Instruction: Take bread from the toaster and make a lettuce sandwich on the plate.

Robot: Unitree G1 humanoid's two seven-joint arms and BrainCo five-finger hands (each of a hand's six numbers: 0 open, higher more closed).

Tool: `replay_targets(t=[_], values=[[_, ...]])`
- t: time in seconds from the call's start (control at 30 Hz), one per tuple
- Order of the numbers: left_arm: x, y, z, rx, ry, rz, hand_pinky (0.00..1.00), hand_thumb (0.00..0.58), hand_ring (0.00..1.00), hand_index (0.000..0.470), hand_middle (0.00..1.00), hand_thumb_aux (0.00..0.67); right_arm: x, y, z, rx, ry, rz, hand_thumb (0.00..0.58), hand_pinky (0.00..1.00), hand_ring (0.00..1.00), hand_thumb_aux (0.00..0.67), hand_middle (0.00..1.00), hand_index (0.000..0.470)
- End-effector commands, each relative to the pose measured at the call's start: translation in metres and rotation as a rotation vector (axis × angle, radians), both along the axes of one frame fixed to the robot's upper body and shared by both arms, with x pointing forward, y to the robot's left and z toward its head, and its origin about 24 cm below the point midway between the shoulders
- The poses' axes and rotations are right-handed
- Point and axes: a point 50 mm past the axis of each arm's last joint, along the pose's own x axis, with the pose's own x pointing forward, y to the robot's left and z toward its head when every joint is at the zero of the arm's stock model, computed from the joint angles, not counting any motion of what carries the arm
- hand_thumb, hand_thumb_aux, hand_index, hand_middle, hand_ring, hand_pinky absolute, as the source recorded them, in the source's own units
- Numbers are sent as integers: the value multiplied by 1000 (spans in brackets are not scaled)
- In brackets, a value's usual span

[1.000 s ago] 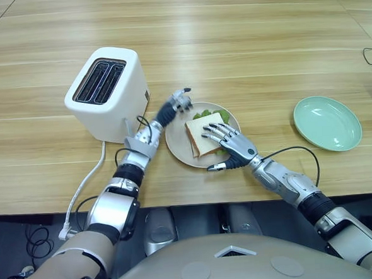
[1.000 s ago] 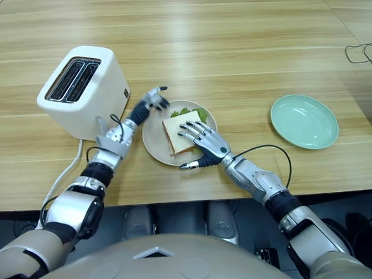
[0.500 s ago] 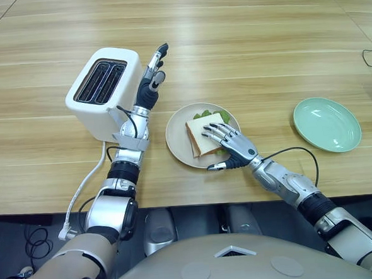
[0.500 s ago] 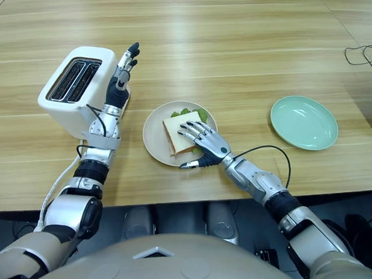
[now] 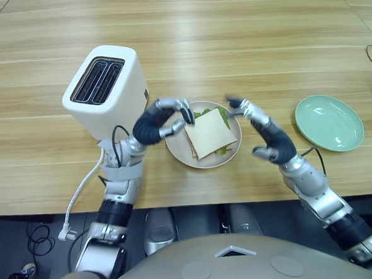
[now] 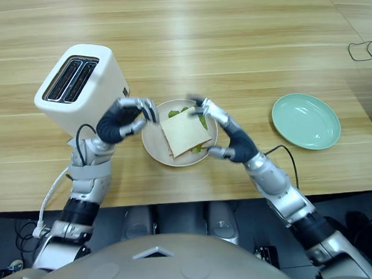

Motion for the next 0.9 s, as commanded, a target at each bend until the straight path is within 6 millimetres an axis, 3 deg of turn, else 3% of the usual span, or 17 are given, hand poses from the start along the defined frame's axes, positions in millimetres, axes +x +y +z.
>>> replay_targets(t=[0.03,0.13,0.37,0.57,0.9], values=[[-34,1,-24,217,35,-304,1000,580,1000,460,1000,670,-28,-2,-33,-214,150,253,580,925,925,670,925,460],[-47,11,-47,411,51,-373,1000,580,1000,460,1000,670,-40,-8,-64,-405,246,339,580,1000,1000,670,1000,460],[-41,20,-84,657,83,-286,1000,580,1000,460,1000,670,-37,-10,-93,-556,318,346,580,1000,1000,670,1000,460],[-20,24,-106,803,82,-134,1000,580,1000,460,1000,670,-12,-3,-107,-632,303,240,580,1000,1000,670,1000,460],[14,23,-121,895,63,114,1000,580,1000,460,1000,670,30,3,-124,-745,247,19,580,1000,1000,670,1000,460]])
